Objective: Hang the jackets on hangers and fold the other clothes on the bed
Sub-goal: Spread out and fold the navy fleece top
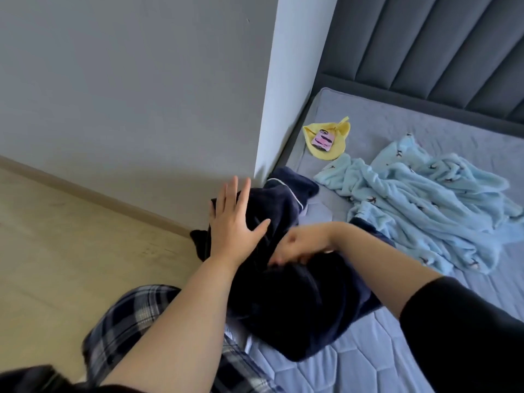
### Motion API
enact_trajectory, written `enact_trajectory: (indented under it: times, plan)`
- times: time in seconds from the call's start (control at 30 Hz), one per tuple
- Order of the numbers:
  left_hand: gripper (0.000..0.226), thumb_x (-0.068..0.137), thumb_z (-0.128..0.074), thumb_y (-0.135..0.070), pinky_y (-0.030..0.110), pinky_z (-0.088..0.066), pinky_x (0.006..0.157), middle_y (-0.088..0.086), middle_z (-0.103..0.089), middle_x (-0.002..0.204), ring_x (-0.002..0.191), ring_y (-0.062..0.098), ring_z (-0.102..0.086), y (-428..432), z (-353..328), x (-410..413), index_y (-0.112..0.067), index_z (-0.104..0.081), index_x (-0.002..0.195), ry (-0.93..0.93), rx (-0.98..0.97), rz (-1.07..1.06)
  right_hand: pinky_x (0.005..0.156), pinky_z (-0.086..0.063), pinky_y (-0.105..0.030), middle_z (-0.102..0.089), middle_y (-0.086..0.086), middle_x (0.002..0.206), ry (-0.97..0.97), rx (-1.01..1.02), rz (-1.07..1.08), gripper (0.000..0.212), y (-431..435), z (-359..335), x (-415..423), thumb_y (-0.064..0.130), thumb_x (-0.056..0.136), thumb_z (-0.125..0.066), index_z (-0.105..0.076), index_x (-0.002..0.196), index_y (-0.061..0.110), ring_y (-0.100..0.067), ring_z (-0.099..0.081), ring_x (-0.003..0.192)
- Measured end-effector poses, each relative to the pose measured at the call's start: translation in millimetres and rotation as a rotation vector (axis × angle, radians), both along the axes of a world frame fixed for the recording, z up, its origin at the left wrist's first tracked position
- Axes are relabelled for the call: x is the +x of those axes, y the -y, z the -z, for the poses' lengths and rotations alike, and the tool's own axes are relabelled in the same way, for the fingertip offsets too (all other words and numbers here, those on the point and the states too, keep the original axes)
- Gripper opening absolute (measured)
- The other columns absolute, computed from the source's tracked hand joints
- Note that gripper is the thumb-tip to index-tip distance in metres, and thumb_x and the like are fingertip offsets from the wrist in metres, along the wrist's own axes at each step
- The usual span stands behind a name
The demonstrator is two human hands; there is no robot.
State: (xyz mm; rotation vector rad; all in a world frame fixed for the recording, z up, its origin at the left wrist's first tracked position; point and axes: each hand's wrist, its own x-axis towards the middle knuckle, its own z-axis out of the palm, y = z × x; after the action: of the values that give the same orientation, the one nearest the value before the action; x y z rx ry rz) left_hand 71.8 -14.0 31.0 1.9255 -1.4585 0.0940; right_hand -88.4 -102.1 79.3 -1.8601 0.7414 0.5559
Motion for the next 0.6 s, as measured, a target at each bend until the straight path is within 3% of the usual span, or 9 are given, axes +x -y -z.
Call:
enact_trajectory:
  times: [0.03,0.1,0.17,0.2,0.23,0.3,0.4,0.5,0.6]
  plan:
    - [0.089,0.081,-0.062,-0.05,0.05,-0.016,0.113,0.002,-0.017,0.159,0.145,0.024,-0.015,-0.8,1.6,1.5,-0.029,-0.013,0.152,0.044,0.103,0.029,0.07,-0.052,-0.024,-0.072,-0.002,0.094,0.152,0.038,0.256,0.016,6.3,-5.2,-2.6,0.018,0.092,-0.056,-0.071,0.096,0.017,-0.015,-0.065,0.079]
    - [0.084,0.084,-0.056,-0.054,0.048,-0.028,0.11,-0.001,-0.029,0.154,0.14,0.025,-0.025,-1.5,10.4,5.3,-0.033,-0.01,0.151,0.052,0.439,0.116,0.062,-0.048,-0.027,-0.069,-0.005,0.075,0.312,-0.311,0.769,0.017,22.8,-1.2,-10.3,0.014,0.089,-0.056,-0.067,0.077,0.013,-0.022,-0.061,0.07]
    - [0.081,0.088,-0.049,-0.055,0.048,-0.035,0.105,0.001,-0.039,0.148,0.135,0.031,-0.033,-5.3,18.9,7.3,-0.036,-0.002,0.151,-0.068,0.838,0.151,0.075,-0.047,-0.03,-0.068,-0.006,0.094,0.128,-0.586,0.828,0.017,24.6,21.6,-19.0,0.026,0.087,-0.062,-0.063,0.096,0.012,-0.024,-0.06,0.088]
    - [0.079,0.089,-0.048,-0.053,0.048,-0.037,0.104,0.004,-0.042,0.146,0.134,0.033,-0.035,-7.0,21.7,8.7,-0.037,-0.001,0.151,-0.141,0.932,0.129,0.085,-0.046,-0.03,-0.065,-0.006,0.111,0.025,-0.484,0.738,0.038,13.9,38.3,-22.1,0.036,0.085,-0.065,-0.059,0.115,0.013,-0.023,-0.06,0.1]
    - [0.078,0.089,-0.049,-0.05,0.048,-0.038,0.103,0.006,-0.043,0.145,0.132,0.035,-0.038,-7.4,24.8,10.3,-0.037,-0.002,0.151,-0.201,0.944,0.088,0.091,-0.045,-0.03,-0.061,-0.005,0.123,-0.028,-0.331,0.651,0.057,2.8,54.1,-24.6,0.044,0.083,-0.067,-0.051,0.129,0.014,-0.021,-0.058,0.108]
    - [0.081,0.087,-0.053,-0.039,0.048,-0.039,0.102,0.01,-0.042,0.144,0.128,0.036,-0.043,-7.5,29.5,11.8,-0.034,-0.002,0.151,-0.302,0.899,0.006,0.086,-0.042,-0.025,-0.057,0.0,0.126,-0.019,-0.21,0.578,0.069,-14.6,70.2,-22.6,0.045,0.077,-0.071,-0.045,0.135,0.02,-0.017,-0.055,0.11]
    - [0.082,0.086,-0.052,-0.022,0.043,-0.041,0.1,0.013,-0.043,0.143,0.124,0.035,-0.048,-9.4,29.4,10.3,-0.03,-0.003,0.151,-0.355,0.875,-0.027,0.063,-0.041,-0.022,-0.063,0.004,0.087,-0.027,-0.251,0.41,0.03,-17.4,63.8,-10.3,0.03,0.071,-0.068,-0.06,0.097,0.018,-0.016,-0.058,0.087]
    - [0.053,0.086,-0.047,-0.011,0.037,-0.044,0.089,0.009,-0.057,0.128,0.11,0.03,-0.055,-10.5,26.1,9.5,-0.025,-0.042,0.137,-0.419,0.731,-0.024,0.06,-0.04,-0.026,-0.058,-0.002,0.068,0.045,-0.482,0.592,0.004,-9.3,42.1,-1.6,0.014,0.07,-0.06,-0.056,0.069,0.013,-0.022,-0.057,0.072]
    - [0.052,0.086,-0.045,0.001,0.035,-0.048,0.094,0.01,-0.06,0.127,0.113,0.029,-0.057,-8.7,13.9,7.5,-0.017,-0.052,0.134,-0.699,0.628,0.042,0.068,-0.044,-0.027,-0.067,-0.003,0.084,0.197,-0.871,0.849,0.023,2.4,-3.4,2.7,0.013,0.072,-0.057,-0.066,0.091,0.023,-0.026,-0.062,0.084]
